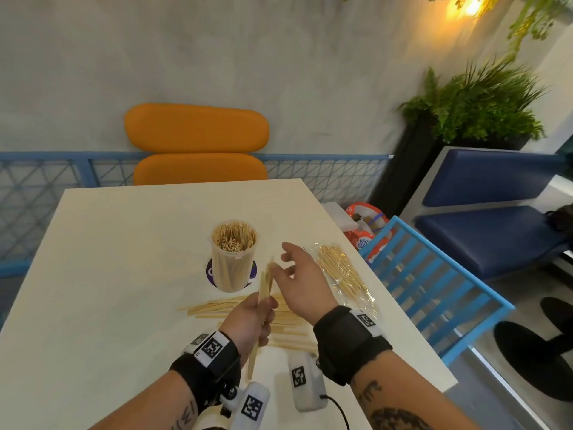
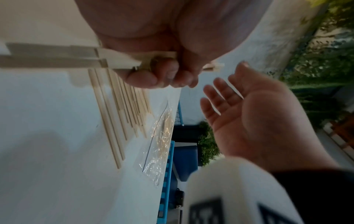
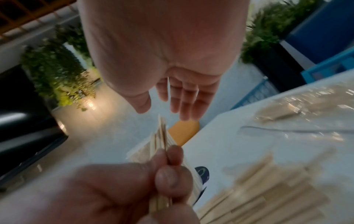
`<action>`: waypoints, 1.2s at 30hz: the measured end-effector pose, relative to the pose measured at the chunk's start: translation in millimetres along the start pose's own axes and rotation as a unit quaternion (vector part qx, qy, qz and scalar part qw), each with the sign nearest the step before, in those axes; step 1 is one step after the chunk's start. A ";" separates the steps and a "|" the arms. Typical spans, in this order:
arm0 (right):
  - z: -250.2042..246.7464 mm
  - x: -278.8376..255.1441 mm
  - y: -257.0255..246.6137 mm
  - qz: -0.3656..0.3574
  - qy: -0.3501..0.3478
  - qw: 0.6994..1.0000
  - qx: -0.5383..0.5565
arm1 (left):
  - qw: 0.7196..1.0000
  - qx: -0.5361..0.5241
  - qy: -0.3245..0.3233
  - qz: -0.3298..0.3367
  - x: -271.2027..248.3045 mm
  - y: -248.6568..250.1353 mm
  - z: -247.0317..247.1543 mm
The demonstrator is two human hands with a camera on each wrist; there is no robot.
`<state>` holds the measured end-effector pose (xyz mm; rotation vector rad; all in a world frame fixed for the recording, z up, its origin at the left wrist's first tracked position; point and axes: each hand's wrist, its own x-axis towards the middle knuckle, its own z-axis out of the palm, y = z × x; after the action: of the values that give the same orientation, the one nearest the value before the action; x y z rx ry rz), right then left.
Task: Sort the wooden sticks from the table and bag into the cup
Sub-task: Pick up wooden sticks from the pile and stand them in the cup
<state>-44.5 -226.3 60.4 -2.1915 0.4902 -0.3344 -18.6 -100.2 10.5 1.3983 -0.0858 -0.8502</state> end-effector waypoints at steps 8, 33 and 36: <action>4.8 -2.5 -2.3 -0.059 -0.072 0.989 -0.113 | 0.998 0.032 -0.023 0.042 -0.9 14.1 3.2; 12.8 -31.6 1.4 0.169 -0.248 0.896 0.328 | 0.949 0.120 0.087 0.280 17.7 59.4 -22.3; 16.9 -22.0 -9.1 0.140 -0.226 0.902 0.339 | 0.942 0.161 0.048 0.290 13.7 76.1 -28.1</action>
<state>-55.3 -199.5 55.8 -1.4240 0.3487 0.1531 41.6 -89.8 65.5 1.5976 -0.5562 -0.2791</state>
